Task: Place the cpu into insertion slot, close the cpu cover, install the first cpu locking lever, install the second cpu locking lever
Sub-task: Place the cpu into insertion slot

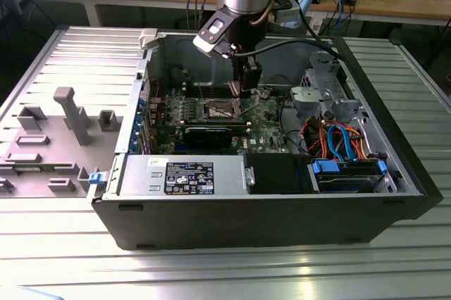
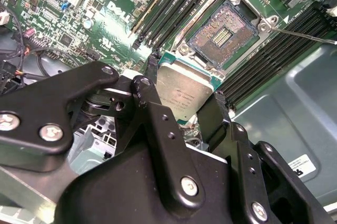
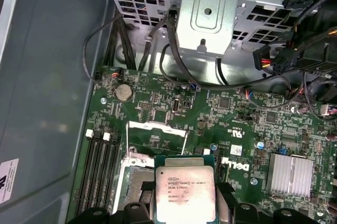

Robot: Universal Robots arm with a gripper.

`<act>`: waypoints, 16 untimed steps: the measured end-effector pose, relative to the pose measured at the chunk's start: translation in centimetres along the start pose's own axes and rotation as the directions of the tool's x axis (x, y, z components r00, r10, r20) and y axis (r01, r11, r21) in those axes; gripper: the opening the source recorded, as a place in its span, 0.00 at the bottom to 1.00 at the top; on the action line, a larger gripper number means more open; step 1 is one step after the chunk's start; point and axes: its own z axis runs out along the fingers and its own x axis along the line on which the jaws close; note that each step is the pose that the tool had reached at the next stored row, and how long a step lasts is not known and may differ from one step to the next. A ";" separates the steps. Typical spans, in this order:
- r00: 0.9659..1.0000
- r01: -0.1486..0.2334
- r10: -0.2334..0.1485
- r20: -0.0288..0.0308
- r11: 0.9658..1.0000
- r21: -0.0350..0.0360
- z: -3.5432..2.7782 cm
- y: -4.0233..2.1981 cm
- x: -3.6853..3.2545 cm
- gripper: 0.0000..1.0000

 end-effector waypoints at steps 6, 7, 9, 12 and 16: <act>1.000 -0.013 0.013 0.001 1.000 0.000 0.03 0.00 0.00 0.55; 1.000 -0.015 0.015 0.001 1.000 0.000 0.03 0.00 0.00 0.55; 1.000 -0.018 0.018 0.001 1.000 0.000 0.04 0.00 0.00 0.55; 1.000 -0.022 0.022 0.001 1.000 0.000 0.05 0.00 0.00 0.55; 1.000 -0.028 0.028 0.002 1.000 0.000 0.06 0.00 0.00 0.55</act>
